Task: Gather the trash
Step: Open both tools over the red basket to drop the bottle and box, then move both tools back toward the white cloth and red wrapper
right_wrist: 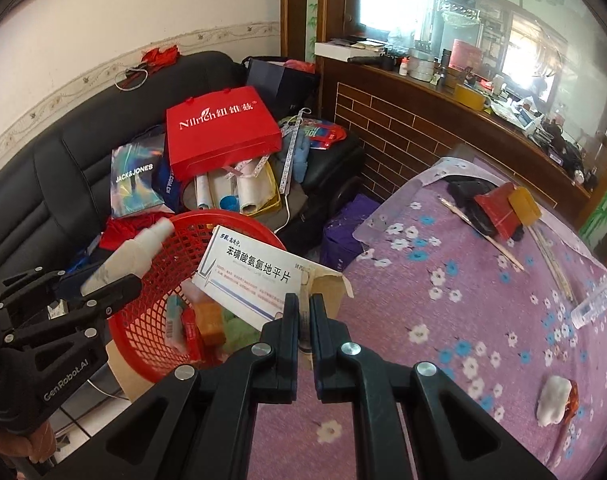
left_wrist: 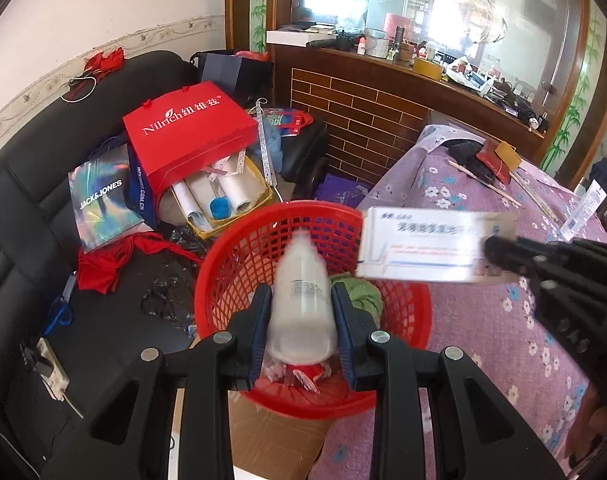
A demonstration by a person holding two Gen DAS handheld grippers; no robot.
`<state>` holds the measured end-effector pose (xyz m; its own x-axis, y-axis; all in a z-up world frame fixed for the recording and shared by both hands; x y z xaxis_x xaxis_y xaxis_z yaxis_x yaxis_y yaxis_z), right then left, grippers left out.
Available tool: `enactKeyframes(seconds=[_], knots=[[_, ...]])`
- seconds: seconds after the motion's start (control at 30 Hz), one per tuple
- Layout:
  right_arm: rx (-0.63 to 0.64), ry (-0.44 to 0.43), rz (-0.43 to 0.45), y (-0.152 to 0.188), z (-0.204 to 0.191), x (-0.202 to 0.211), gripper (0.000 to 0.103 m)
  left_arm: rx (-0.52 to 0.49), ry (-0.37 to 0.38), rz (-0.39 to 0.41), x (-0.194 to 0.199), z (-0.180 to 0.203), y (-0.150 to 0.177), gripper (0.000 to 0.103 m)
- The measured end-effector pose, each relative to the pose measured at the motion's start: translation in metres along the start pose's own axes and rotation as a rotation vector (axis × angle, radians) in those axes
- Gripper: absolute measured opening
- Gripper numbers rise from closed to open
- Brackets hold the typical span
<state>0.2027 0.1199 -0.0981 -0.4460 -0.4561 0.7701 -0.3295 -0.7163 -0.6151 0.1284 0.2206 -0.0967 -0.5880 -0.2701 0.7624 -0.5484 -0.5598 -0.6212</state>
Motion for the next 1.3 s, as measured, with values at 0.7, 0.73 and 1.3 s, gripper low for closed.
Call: enactKeyframes(seconds=[0.7,0.73,1.3], knots=[[-0.430,-0.034,-0.014,0.133,0.090,0.057,0.037,-0.164,0.163,-0.080,0.028,0.108,0.066,0.064],[-0.458,-0.024,-0.019,0.146,0.100,0.061,0.037,-0.186,0.175,-0.088,0.030,0.120,0.072,0.064],[-0.642,0.197,-0.084,0.299,0.264,0.134,0.036,-0.463,0.316,-0.212,0.053,0.277,0.168,0.064]])
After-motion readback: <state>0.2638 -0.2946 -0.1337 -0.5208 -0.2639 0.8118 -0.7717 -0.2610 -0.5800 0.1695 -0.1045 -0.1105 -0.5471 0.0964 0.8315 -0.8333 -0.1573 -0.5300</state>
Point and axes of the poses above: each gripper's, at about its wrist camera, not at the fingertips, and x roughly against the way its jaws point, z to its right, y to its underside, the point moved 10 cm from there along -x, roughly the way its jaws point, and after that the axes turned 11 degrees about x, right-handed, at the moved point
